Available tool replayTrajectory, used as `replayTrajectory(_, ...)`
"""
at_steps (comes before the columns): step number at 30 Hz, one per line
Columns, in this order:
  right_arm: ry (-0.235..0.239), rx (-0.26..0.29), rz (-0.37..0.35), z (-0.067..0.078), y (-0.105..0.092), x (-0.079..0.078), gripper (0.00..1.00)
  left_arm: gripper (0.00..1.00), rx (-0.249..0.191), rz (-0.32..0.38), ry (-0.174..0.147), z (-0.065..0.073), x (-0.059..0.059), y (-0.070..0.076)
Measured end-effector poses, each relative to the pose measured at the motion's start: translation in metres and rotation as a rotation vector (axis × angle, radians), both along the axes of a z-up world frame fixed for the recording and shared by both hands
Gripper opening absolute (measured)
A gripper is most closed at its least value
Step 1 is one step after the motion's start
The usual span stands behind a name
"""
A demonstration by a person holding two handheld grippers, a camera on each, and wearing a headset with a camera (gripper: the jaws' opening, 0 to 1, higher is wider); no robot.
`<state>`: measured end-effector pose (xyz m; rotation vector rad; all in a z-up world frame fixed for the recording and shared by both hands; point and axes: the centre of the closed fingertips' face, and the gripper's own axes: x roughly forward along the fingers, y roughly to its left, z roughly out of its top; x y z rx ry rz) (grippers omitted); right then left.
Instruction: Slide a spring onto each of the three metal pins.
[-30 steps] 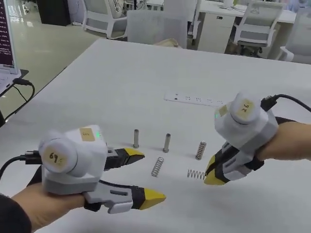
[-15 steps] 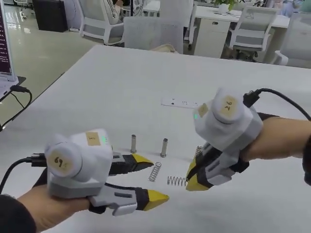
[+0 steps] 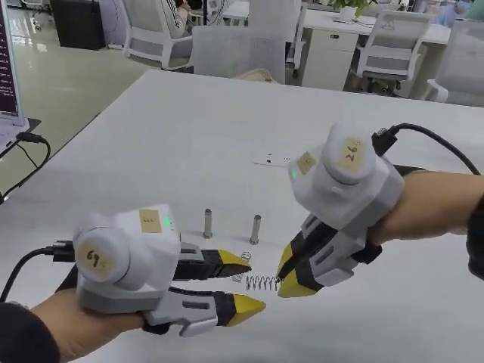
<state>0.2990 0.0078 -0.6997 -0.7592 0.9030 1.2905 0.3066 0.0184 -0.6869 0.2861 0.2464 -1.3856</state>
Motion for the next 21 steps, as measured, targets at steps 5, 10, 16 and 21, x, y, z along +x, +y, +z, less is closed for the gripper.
replayTrajectory(5, 0.003, 0.003, 0.018, 0.0007, 0.0015, -0.0040, 0.08, 0.13, 0.003, -0.015, -0.011, -0.0005, -0.0029, -0.0011)
replayTrajectory(10, 0.012, 0.001, 0.025, -0.0001, 0.0011, -0.0053, 0.08, 0.08, 0.004, -0.026, -0.018, -0.0002, -0.0052, -0.0022)
replayTrajectory(16, 0.015, -0.001, 0.032, -0.0004, 0.0006, -0.0067, 0.08, 0.05, 0.009, -0.032, -0.023, -0.0006, -0.0054, -0.0023)
replayTrajectory(21, 0.016, 0.004, 0.035, 0.0027, -0.0005, -0.0078, 0.08, 0.04, 0.013, -0.043, -0.026, -0.0009, -0.0068, -0.0033)
